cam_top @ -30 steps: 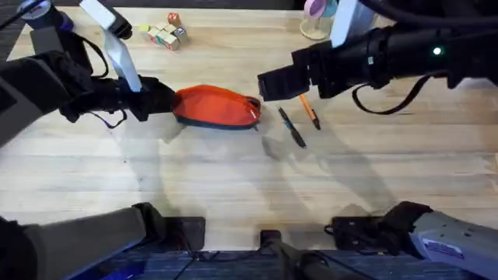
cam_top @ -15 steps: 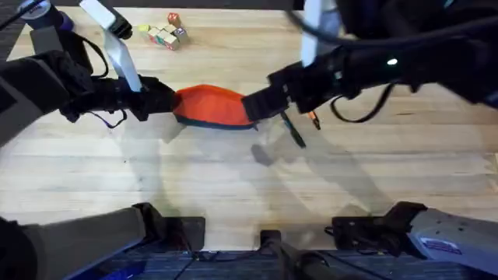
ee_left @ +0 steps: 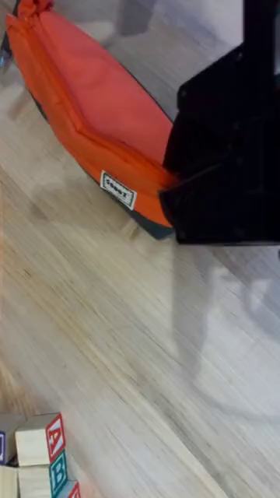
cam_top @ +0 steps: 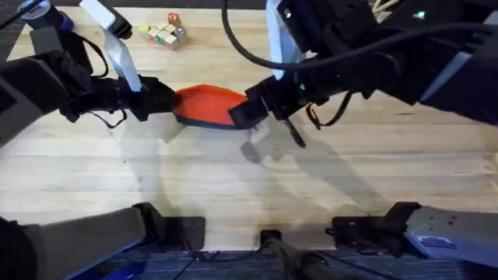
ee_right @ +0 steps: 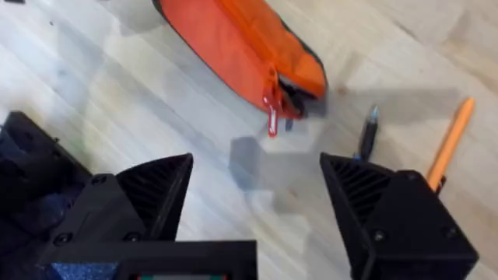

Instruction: Unzip the bag, pick up the pens from the table one at a time and place them inside, then zip the bag closed.

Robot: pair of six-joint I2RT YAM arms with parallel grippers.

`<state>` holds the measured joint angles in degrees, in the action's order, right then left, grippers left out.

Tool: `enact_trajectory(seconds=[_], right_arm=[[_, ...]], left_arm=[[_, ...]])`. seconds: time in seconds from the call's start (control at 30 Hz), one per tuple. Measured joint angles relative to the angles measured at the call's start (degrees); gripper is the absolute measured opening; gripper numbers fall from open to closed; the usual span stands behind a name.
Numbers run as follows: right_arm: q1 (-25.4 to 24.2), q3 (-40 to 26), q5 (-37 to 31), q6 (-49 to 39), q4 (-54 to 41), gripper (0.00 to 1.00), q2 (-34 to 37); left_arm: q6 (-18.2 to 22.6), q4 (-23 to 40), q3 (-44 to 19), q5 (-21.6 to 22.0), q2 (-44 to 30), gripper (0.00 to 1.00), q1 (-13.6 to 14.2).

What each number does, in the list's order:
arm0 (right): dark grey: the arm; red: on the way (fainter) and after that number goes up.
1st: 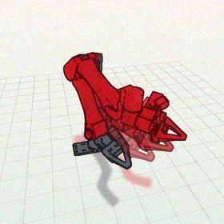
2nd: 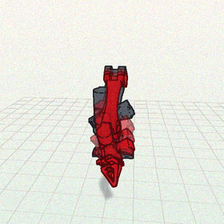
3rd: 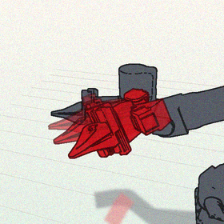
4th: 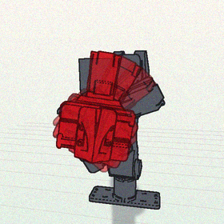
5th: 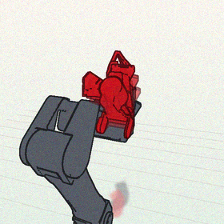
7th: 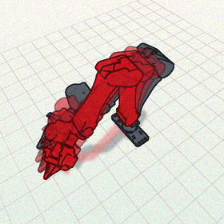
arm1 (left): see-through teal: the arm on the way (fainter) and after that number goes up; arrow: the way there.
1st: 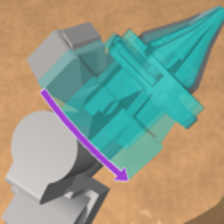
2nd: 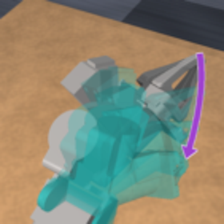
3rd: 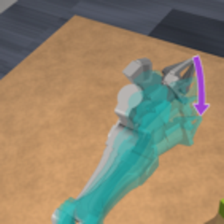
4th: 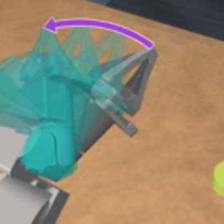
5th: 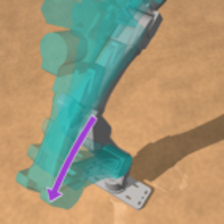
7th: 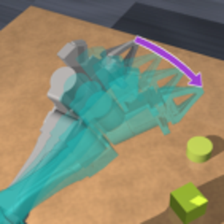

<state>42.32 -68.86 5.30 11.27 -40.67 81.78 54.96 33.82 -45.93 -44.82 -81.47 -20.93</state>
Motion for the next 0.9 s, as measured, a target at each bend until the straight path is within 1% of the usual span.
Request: enact_trajectory(seconds=[0.23,0.4,0.57,0.77,0.9], right_arm=[[1.91,-0.02,-0.78,-0.02,3.36,0.997,2.97],[2.38,-0.02,-1.51,-0.03,4.74,0.995,5.29],[2.41,-0.02,-1.71,-0.20,5.18,0.919,6.82],[2.41,-0.02,-2.11,-0.22,7.96,0.835,8.47],[2.41,-0.02,-2.18,-0.21,8.63,0.760,9.21]], left_arm=[[0.00,0.02,0.00,0.00,0.00,0.042,0.00],[-0.01,0.02,0.00,0.00,0.00,0.042,0.00],[0.00,0.02,0.00,0.00,0.00,0.042,0.00],[0.00,0.02,0.00,0.00,0.00,0.042,0.00],[0.00,0.02,0.00,0.00,0.00,0.042,0.00]])
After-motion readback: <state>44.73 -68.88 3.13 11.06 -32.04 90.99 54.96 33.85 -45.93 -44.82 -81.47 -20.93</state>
